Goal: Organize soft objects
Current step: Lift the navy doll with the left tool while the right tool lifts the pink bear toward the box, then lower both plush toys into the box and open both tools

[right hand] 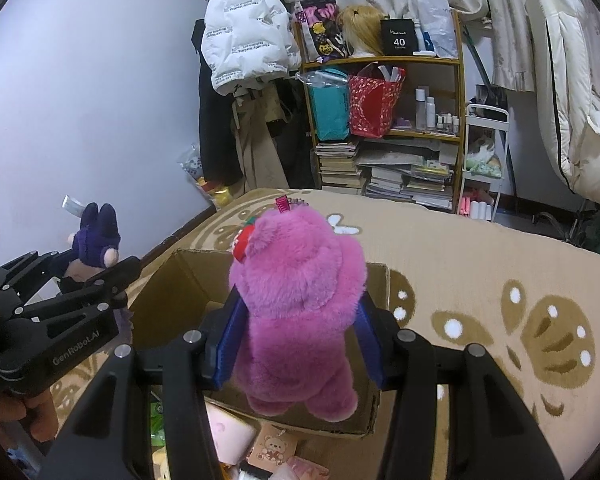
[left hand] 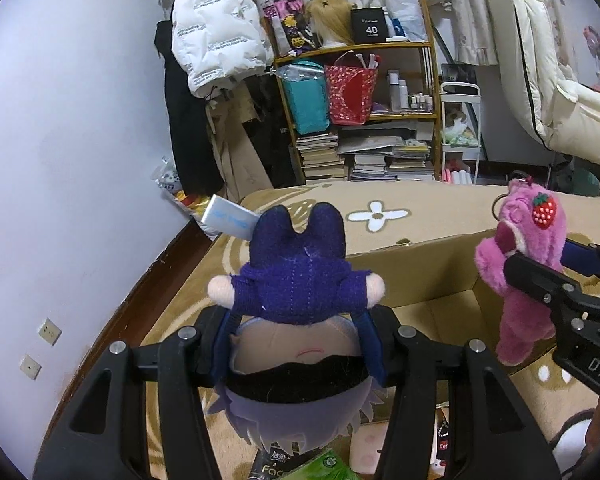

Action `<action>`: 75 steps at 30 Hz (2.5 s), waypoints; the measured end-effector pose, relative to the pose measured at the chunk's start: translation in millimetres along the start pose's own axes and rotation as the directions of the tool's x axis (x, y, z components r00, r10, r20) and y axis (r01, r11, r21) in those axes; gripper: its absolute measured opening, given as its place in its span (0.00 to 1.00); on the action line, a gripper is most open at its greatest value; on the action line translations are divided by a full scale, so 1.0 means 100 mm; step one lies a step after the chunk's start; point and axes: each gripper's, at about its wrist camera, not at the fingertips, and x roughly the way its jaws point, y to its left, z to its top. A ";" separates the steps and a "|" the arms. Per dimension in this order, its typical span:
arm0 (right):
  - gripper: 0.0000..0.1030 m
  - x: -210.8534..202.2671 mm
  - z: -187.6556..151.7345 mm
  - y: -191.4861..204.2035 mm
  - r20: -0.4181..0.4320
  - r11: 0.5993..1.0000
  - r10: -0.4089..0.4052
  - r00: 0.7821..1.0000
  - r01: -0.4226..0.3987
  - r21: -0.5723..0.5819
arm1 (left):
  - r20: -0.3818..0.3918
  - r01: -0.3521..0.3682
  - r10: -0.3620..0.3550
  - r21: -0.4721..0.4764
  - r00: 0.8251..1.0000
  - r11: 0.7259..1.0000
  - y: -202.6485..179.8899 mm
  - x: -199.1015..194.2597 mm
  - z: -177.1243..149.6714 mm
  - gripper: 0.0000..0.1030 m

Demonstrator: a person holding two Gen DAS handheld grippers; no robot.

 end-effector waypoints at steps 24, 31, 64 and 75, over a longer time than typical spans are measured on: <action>0.56 0.32 -0.14 -0.18 -0.082 0.998 0.026 0.996 -0.021 0.067 | -0.070 0.058 -0.059 -0.010 0.996 0.998 -0.11 0.25 -0.13 0.53; 0.57 0.41 -0.23 -0.15 -0.123 0.999 0.006 0.992 -0.001 0.037 | -0.075 0.062 -0.064 -0.034 0.995 0.998 -0.08 0.27 -0.13 0.54; 0.87 0.39 -0.21 -0.11 -0.130 0.999 -0.009 0.992 0.014 0.033 | -0.093 -0.007 -0.001 -0.085 0.996 0.996 0.18 0.26 -0.12 0.98; 0.88 0.20 -0.17 -0.19 -0.108 0.998 -0.025 0.994 0.031 0.049 | -0.118 -0.065 0.054 -0.088 0.992 0.994 0.40 0.04 -0.16 0.98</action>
